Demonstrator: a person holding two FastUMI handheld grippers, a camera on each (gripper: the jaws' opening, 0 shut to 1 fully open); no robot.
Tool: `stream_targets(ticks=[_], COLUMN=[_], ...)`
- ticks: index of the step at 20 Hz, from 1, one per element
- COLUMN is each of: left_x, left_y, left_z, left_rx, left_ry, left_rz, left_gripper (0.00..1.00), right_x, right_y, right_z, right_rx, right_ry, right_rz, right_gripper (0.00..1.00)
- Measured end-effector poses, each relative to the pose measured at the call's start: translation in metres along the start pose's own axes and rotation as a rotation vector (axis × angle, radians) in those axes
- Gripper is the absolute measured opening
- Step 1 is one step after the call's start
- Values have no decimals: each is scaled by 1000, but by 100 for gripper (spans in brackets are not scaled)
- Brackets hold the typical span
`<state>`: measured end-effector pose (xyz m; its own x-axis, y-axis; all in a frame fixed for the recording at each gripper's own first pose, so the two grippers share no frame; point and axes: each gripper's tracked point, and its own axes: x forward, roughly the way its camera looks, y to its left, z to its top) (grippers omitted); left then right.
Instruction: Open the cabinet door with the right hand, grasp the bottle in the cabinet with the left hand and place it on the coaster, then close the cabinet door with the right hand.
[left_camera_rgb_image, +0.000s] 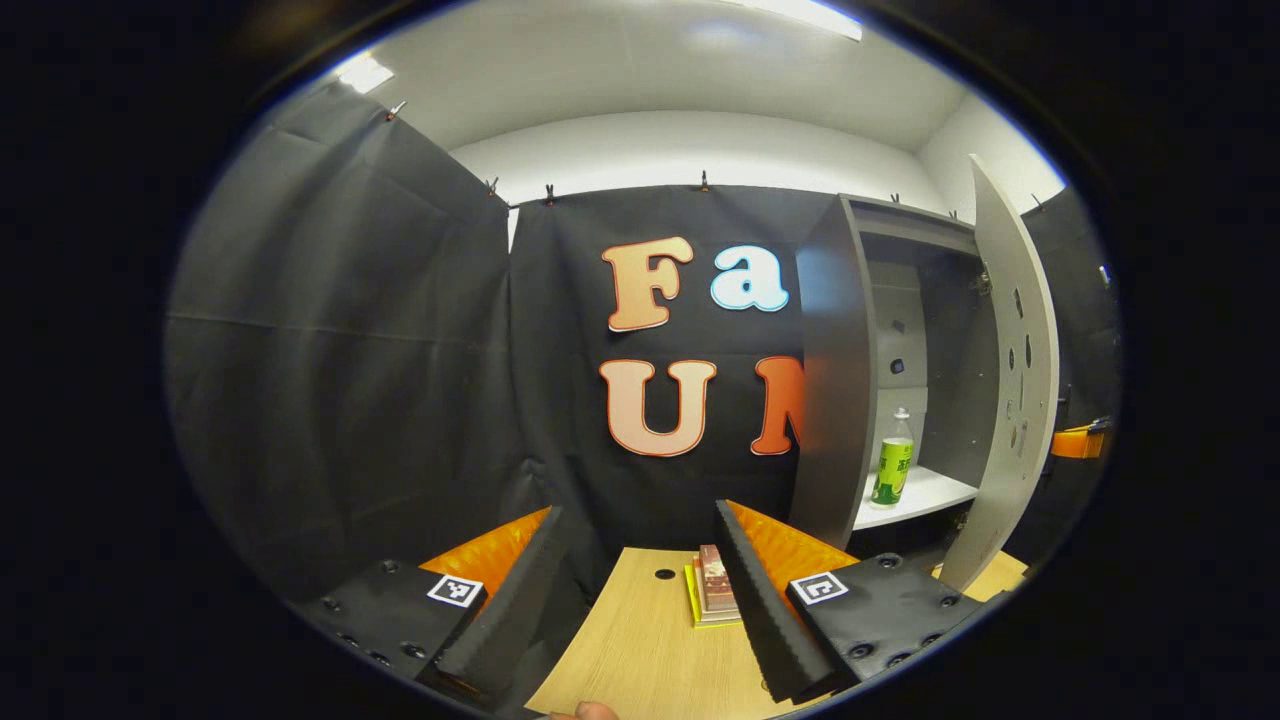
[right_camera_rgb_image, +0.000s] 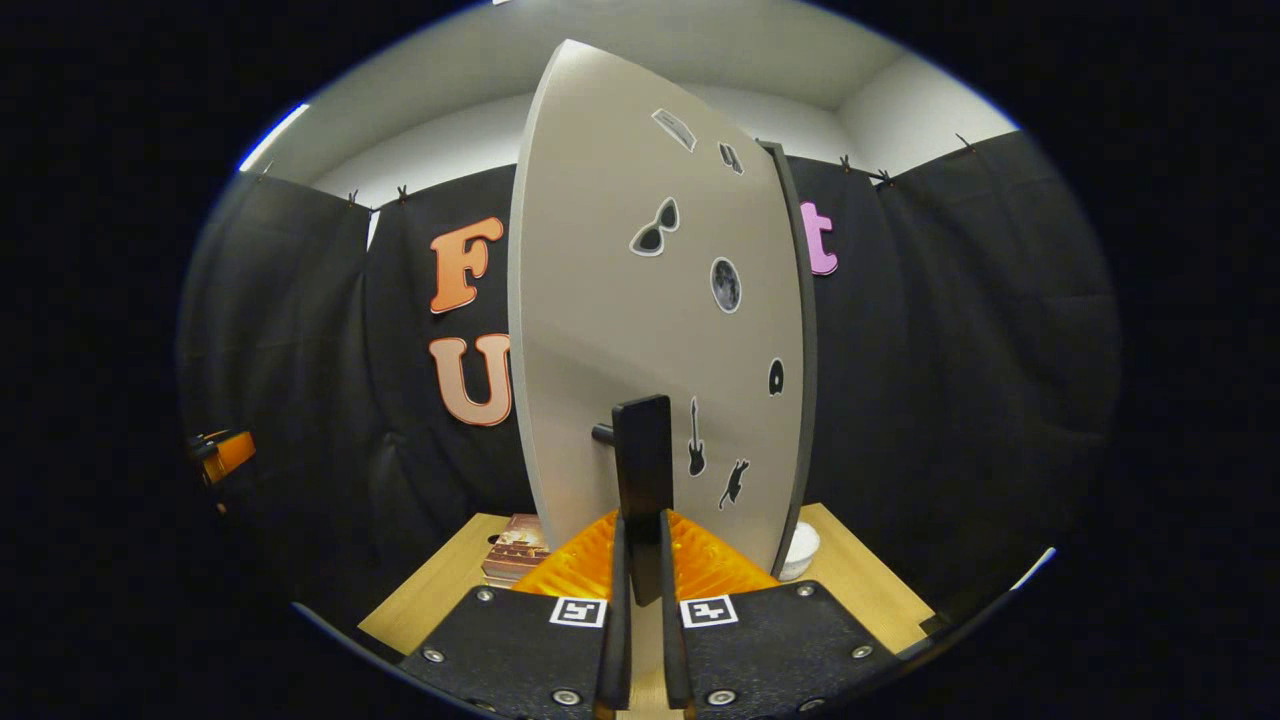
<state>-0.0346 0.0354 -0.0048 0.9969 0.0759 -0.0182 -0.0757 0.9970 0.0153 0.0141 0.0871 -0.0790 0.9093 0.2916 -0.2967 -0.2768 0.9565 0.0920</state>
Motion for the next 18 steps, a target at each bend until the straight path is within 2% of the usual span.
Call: stream_targets(ticks=[10, 15, 18], left_x=[6, 11, 13], left_y=[-32, -61, -80], left_z=[-2, -4, -5], left_rx=[-14, -23, -21], left_ry=[3, 10, 10], left_rz=[-30, -71, -92], left_gripper=[99, 94, 94], right_x=[-38, -57, -65], right_y=[-66, -117, -145], right_z=[-1, 3, 4], right_rx=[57, 40, 27], right_ry=[-15, -25, -45], right_rz=[-135, -243, -269], right_gripper=[5, 1, 0])
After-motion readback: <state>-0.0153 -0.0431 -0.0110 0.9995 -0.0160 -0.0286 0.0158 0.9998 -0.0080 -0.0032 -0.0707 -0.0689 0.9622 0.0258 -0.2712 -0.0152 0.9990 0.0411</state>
